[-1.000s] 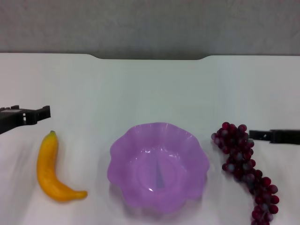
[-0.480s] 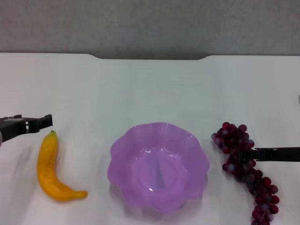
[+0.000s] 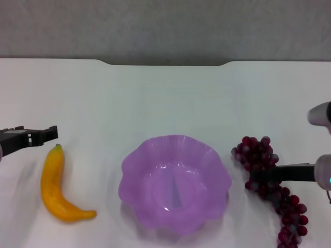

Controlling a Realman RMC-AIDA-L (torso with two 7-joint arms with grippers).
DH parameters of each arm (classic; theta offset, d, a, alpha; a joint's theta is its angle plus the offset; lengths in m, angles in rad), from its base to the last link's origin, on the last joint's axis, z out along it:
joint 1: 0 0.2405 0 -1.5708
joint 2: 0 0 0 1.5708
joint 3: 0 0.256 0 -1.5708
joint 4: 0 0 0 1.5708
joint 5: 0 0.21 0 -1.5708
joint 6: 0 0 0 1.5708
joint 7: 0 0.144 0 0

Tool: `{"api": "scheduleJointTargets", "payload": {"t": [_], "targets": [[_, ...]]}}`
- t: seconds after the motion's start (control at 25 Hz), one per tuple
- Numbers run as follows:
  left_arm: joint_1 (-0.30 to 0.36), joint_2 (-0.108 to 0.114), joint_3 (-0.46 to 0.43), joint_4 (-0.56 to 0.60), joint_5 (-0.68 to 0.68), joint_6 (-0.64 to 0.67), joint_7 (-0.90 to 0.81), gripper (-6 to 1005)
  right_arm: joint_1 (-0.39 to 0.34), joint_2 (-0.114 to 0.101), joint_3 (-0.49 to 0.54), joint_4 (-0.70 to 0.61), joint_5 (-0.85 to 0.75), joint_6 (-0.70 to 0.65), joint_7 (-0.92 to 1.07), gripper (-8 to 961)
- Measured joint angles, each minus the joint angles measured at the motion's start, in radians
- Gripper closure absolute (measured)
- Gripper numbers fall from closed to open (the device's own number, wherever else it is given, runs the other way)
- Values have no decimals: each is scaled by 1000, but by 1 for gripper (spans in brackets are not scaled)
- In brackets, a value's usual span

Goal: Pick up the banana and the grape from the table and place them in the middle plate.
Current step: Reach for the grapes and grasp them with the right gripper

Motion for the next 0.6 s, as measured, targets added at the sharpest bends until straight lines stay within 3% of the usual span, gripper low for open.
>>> {"api": "scheduleJointTargets", "payload": {"t": [0.32,0.6], "targets": [[-1,0,0,-2,-1,-4,-11,107,55,1,-56,-99,0,-65,-1,175],[-1,0,0,0,0,0,-12,107,57,1,-75,-110,0,-104,-7,179]]}}
